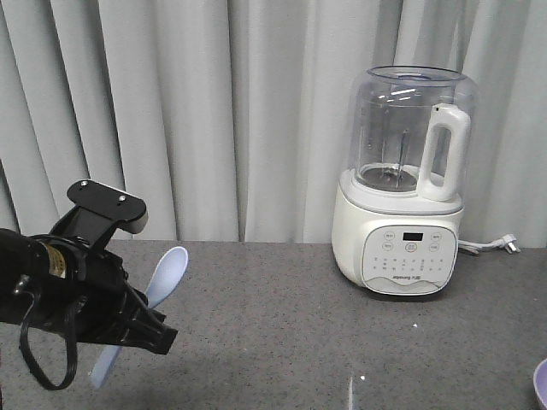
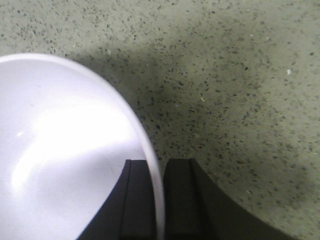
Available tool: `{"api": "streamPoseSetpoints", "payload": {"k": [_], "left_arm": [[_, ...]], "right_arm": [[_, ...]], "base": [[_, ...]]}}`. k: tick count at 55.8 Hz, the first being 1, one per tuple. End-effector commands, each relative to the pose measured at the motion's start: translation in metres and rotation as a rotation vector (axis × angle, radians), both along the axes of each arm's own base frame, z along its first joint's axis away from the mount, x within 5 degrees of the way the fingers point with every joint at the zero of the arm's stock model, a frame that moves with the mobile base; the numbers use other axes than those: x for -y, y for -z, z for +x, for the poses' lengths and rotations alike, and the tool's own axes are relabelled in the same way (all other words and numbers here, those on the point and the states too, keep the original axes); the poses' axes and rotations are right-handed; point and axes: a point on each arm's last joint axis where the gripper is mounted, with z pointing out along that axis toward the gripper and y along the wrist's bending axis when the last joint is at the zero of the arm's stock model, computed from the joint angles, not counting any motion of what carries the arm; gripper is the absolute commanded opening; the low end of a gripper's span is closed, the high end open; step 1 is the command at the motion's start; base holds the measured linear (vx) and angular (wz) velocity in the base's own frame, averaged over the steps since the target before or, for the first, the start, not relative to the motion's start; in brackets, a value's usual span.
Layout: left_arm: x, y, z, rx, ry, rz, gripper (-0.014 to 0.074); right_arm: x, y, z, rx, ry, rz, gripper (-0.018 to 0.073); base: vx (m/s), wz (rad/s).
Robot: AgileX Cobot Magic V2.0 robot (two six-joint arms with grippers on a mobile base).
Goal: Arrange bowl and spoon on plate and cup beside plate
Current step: 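Grip the bowl rim with the right gripper and lift it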
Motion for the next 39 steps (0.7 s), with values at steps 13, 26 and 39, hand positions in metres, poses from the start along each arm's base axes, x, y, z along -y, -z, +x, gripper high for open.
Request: {"api": "streamPoseSetpoints", "payload": {"k": [13,26,39], "left_arm": [[0.000,-0.032,-0.004,0.171,0.004,-0.096,-0.0006],[-0.002,-0.039,-0.006,0.205,0.003,-0.120,-0.0006],[-0.015,-0.057,-0.031,0.352,0.000,-0.212,-0.0005]], "right_arm": [[-0.033,-0.100,-0.028,0.417,-0.134,-0.096,-0.0011],[-0.105,-0.159,-0.052,0.768,-0.469,-0.082,-0.0010],[-0.157,-0.182,-0.080,0.908,-0.719,-0.064,-0.0008]], "base": [[0.00,0.00],[0.00,0.00],[0.00,0.00]]}}
